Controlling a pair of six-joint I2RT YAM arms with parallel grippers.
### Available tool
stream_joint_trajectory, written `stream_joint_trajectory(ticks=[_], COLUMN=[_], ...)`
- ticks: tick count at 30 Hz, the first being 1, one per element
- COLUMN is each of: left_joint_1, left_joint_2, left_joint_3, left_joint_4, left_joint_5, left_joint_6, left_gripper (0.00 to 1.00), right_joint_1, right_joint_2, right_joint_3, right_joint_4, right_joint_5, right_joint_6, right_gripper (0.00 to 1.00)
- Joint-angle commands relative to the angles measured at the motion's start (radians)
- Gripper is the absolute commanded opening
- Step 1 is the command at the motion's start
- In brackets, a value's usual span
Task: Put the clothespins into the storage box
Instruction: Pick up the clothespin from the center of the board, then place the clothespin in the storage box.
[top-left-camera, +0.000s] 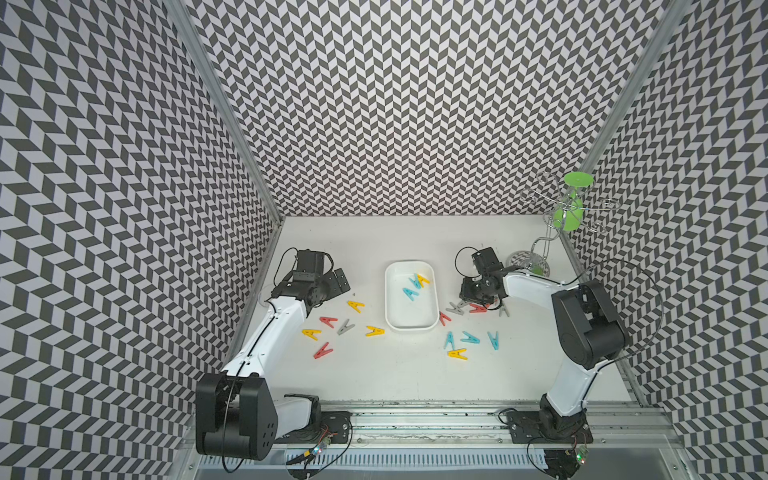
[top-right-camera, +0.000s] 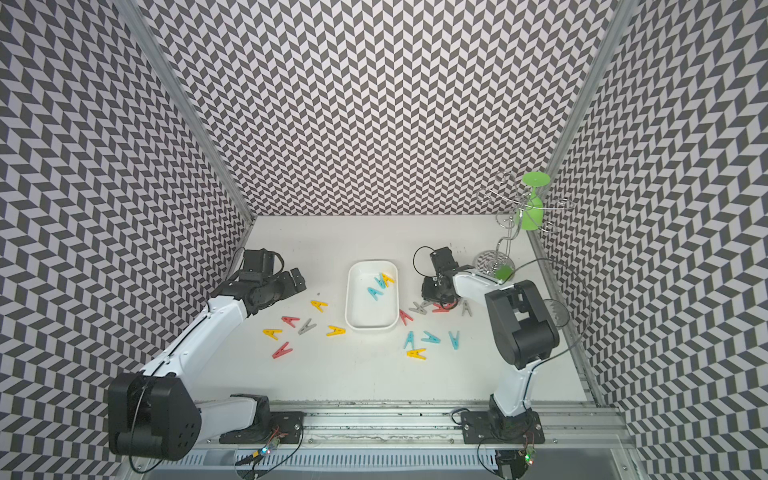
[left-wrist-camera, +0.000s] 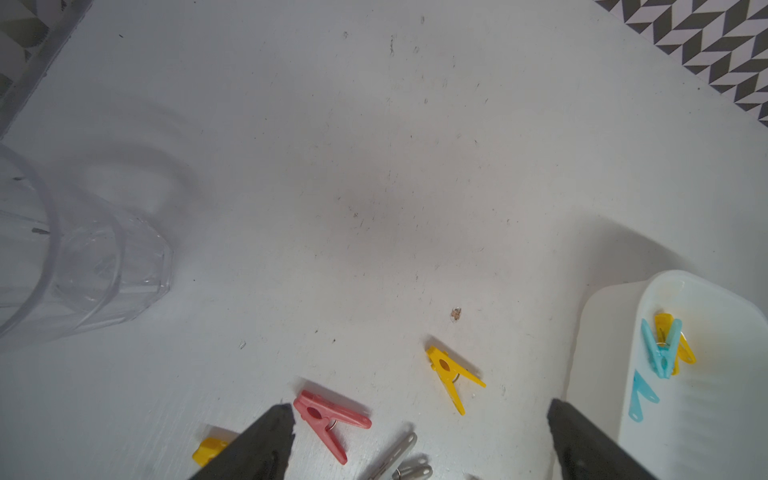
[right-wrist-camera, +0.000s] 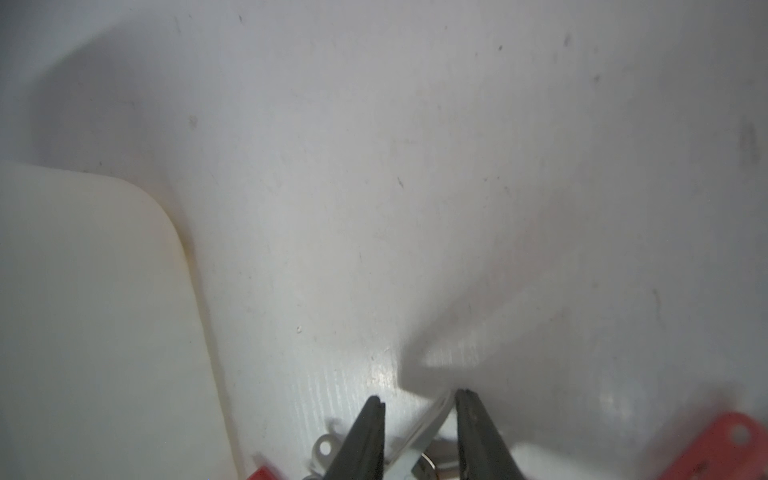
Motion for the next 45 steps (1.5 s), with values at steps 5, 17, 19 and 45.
stream_joint_trajectory(ticks=[5, 17, 19, 45], left_joint_1=[0.008, 0.018, 0.018, 0.02], left_joint_2=[-0.018, -0.03, -0.03, -0.016], left_joint_3=[-0.015, -0.035, -0.035, -0.008], left_joint_4=[0.023, 0.033, 0.033, 0.027], left_joint_5=[0.002, 0.007, 0.007, 0.01], left_joint_6=[0.018, 0.018, 0.016, 0.016], left_gripper=[1.0, 1.0, 1.0, 1.0], right_joint_1=[0.042, 0.084, 0.091, 0.442], right_joint_2=[0.006, 0.029, 0.017, 0.127], right_joint_3=[-0.016, 0.011, 0.035, 0.363], right_joint_4=[-0.01, -0.033, -0.046, -0.147], right_joint_5=[0.088, 0.171, 0.176, 0.267], right_joint_6=[0.01, -0.001, -0.006, -0.067], right_gripper=[0.24, 0.09, 0.09, 0.1])
